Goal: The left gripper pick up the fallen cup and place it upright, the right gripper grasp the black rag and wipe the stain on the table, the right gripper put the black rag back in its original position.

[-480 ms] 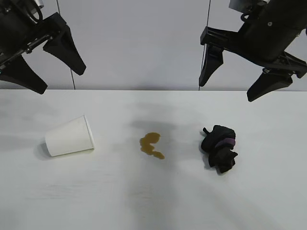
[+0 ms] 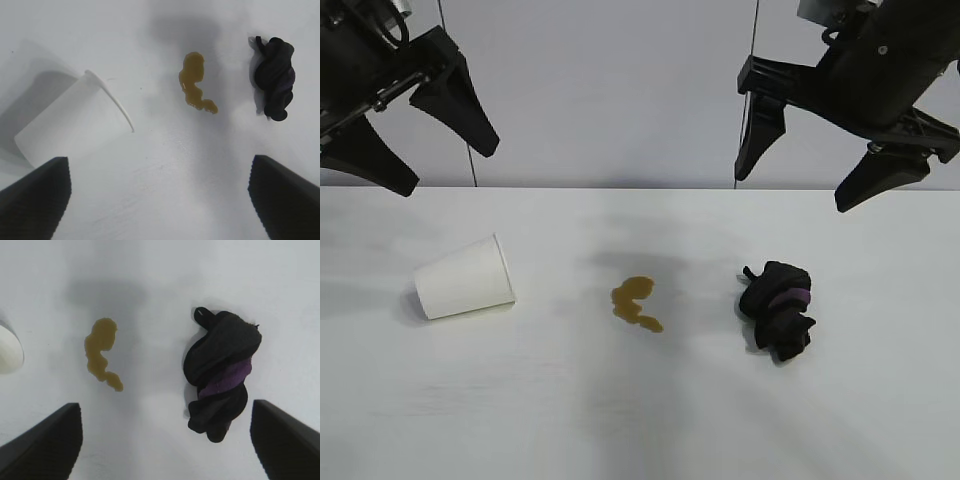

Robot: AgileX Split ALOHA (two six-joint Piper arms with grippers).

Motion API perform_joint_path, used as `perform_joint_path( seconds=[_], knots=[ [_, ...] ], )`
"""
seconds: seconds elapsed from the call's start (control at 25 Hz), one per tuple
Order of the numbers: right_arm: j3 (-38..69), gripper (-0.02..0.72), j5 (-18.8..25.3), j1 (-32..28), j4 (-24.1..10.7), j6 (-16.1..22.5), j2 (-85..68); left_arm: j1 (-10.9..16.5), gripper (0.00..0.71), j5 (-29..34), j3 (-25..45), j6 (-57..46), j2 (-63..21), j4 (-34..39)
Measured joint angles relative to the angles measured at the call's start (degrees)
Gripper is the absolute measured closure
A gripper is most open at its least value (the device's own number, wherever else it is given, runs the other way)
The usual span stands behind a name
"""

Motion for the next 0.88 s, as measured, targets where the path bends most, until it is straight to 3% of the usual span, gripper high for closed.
perform_joint_path(
  seconds=[0.52,0.64,0.76,0.88],
  knots=[
    [0.00,0.071,-0.05,0.00,0.00,-0.18,0.00,0.00,0.017,-2.28,-0.09,0.13,0.00,-1.18],
    [0.00,0.071,-0.05,0.00,-0.27,-0.19,0.00,-0.07,0.017,-0.37,-2.19,5.39,0.00,1.07],
    [0.00,0.071,0.00,0.00,-0.84,-0.19,0.00,-2.02,0.017,2.63,-3.48,18.42,-0.11,7.78],
    [0.00,0.071,0.00,0.00,-1.19,-0.24,0.00,-6.53,0.017,3.69,-3.48,25.21,0.26,15.30]
  ],
)
